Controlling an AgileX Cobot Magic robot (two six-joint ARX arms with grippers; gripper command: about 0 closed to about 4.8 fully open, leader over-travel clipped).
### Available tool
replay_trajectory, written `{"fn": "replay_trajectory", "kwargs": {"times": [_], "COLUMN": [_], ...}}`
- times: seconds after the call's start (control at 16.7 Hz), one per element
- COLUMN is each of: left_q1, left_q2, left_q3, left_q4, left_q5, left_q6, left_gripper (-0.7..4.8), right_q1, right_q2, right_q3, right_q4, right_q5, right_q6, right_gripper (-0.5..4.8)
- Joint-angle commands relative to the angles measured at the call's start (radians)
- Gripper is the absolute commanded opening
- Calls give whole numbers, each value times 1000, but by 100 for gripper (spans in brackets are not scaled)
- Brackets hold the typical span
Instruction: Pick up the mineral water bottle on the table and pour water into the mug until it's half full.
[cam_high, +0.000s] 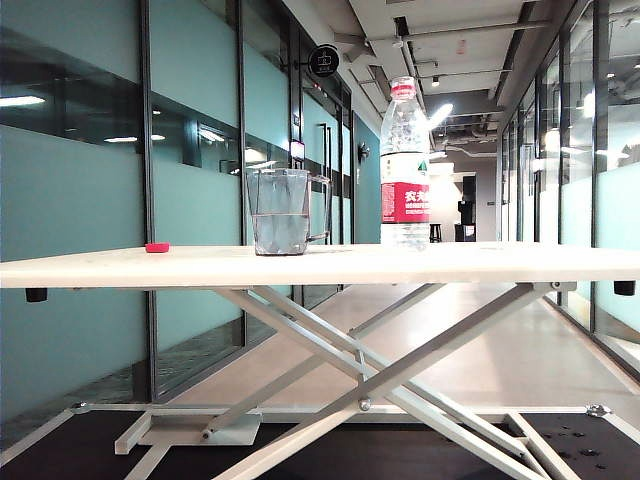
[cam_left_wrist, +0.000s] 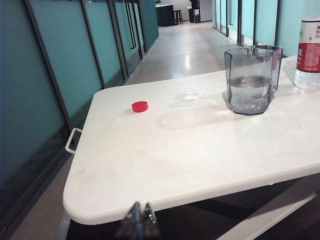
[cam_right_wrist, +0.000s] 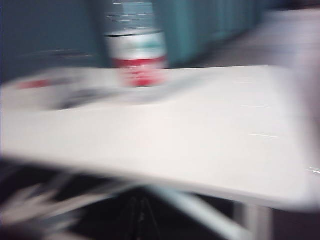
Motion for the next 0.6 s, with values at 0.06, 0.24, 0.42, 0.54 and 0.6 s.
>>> {"fn": "replay_trajectory", "kwargs": {"times": [0.06, 0.24, 0.42, 0.54, 0.6], "left_q1": [-1, -1, -1, -1, -1], "left_q2": [1, 1, 1, 1, 1], "left_q3": [2, 2, 2, 2, 2], "left_q4": [12, 12, 12, 12, 12], "left_q5": [4, 4, 29, 31, 31], "left_q6": [-4, -4, -4, -4, -4], "left_gripper": [-5, -5, -5, -5, -5], "right_q1": [35, 48, 48, 48, 48], "right_q2": [-2, -2, 0, 3, 19], "right_q3": [-2, -2, 24, 76, 95], "right_q4": [23, 49, 71, 65, 66], "right_q5": [-140, -140, -82, -5, -7], "right_q6": [80, 77, 170, 236, 217], "right_gripper": [-8, 33, 66, -9, -9]}}
